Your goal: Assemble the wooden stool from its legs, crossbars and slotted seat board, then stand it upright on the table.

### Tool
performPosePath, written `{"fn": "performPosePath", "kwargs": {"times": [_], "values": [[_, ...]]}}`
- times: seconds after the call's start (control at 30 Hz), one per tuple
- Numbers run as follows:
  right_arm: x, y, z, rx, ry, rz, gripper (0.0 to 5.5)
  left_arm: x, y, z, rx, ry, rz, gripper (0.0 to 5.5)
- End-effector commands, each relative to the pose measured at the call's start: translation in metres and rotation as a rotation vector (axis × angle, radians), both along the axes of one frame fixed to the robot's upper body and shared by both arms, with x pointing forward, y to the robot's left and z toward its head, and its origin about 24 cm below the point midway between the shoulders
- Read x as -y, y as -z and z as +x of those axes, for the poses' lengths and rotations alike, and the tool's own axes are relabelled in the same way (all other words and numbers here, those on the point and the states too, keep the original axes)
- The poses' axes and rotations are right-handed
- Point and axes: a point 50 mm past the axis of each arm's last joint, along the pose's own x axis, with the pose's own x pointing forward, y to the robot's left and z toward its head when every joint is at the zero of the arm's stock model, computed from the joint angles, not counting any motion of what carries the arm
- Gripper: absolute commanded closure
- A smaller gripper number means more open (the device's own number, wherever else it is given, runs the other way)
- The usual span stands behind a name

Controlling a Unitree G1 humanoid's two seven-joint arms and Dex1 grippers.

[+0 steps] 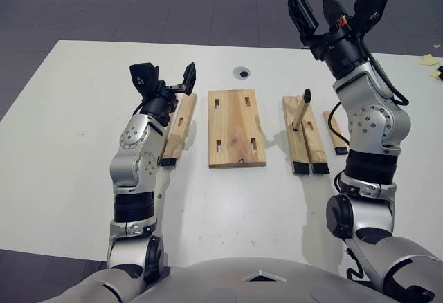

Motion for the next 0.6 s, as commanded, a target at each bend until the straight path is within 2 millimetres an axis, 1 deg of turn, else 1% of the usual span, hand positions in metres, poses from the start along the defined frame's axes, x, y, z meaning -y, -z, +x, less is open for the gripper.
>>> {"fn": "performPosePath", "kwargs": {"times": [0.03,0.07,0.1,0.13,0.17,0.23,0.33,0.4,0.5,0.57,0.6], "values": [[0.008,0.091,-0.008,-0.332,0.038,-0.098,0.1,0.001,0.0,-0.001,-0.002,-0.005,-0.001,0.1],[0.012,0.11,-0.012,-0.392,0.051,-0.131,0.1,0.002,0.0,-0.001,-0.002,-0.004,-0.002,0.1],[0.015,0.12,-0.015,-0.418,0.063,-0.154,0.1,0.002,0.0,-0.001,-0.003,-0.004,-0.002,0.1],[0.017,0.123,-0.016,-0.424,0.071,-0.137,0.1,0.002,0.0,-0.001,-0.004,-0.004,0.0,0.1],[0.018,0.119,-0.015,-0.41,0.071,-0.114,0.1,0.001,0.001,-0.002,-0.004,-0.006,0.0,0.1],[0.016,0.1,-0.009,-0.352,0.046,-0.008,0.1,0.0,0.002,-0.003,-0.007,-0.011,-0.001,0.1],[0.013,0.067,-0.002,-0.244,0.007,0.104,0.1,0.001,0.002,-0.003,-0.009,-0.008,-0.001,0.1],[0.016,0.042,0.001,-0.169,-0.001,0.174,0.1,0.001,0.002,-0.003,-0.01,-0.004,-0.001,0.1],[0.028,0.004,0.004,-0.072,0.025,0.303,0.1,0.002,0.003,-0.003,-0.012,0.0,0.0,0.1],[0.04,-0.023,0.0,-0.004,0.023,0.394,0.1,0.002,0.003,-0.004,-0.012,0.0,0.0,0.1],[0.045,-0.034,-0.003,0.022,0.014,0.429,0.1,0.002,0.003,-0.004,-0.012,0.0,0.0,0.1]]}}
